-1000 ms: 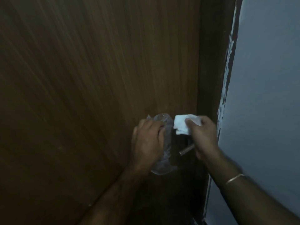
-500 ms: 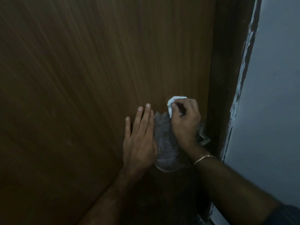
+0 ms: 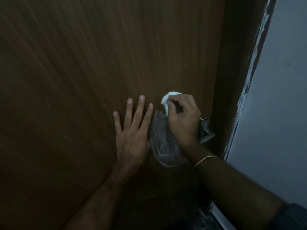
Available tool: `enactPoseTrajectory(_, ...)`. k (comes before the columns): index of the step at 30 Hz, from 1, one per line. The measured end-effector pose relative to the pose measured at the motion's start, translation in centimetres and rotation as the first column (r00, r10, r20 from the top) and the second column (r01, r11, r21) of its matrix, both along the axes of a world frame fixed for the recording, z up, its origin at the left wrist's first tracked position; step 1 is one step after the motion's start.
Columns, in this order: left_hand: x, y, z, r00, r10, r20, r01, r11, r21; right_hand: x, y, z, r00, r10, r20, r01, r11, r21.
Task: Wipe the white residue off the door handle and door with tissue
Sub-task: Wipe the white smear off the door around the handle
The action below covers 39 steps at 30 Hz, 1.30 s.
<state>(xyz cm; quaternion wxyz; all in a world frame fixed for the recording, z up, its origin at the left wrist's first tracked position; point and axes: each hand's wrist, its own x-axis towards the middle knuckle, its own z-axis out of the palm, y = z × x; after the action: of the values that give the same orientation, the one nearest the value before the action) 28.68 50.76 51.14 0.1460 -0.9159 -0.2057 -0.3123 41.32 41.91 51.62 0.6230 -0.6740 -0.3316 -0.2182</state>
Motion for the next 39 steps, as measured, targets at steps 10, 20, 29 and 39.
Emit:
enactPoseTrajectory(10, 0.0, 0.3, 0.0, 1.0, -0.003, 0.009, 0.003, 1.0, 0.023, 1.4, -0.5, -0.3, 0.997, 0.034, 0.064, -0.033, 0.999, -0.011)
enactPoseTrajectory(20, -0.1, -0.3, 0.6, 1.0, -0.004, -0.012, 0.003, 1.0, -0.023, 5.0, -2.0, -2.1, 0.987, -0.07, -0.144, 0.074, 0.997, 0.02)
enactPoseTrajectory(29, -0.2, -0.4, 0.8, 0.999, -0.004, -0.035, 0.002, 0.999, -0.049, 4.2, -1.5, -3.6, 0.967, -0.086, -0.238, 0.086, 0.996, -0.01)
enactPoseTrajectory(39, -0.3, -0.4, 0.9, 1.0, -0.008, -0.028, 0.006, 0.999, -0.051, 4.3, -1.9, -4.6, 0.966, -0.066, -0.249, 0.049, 0.996, -0.073)
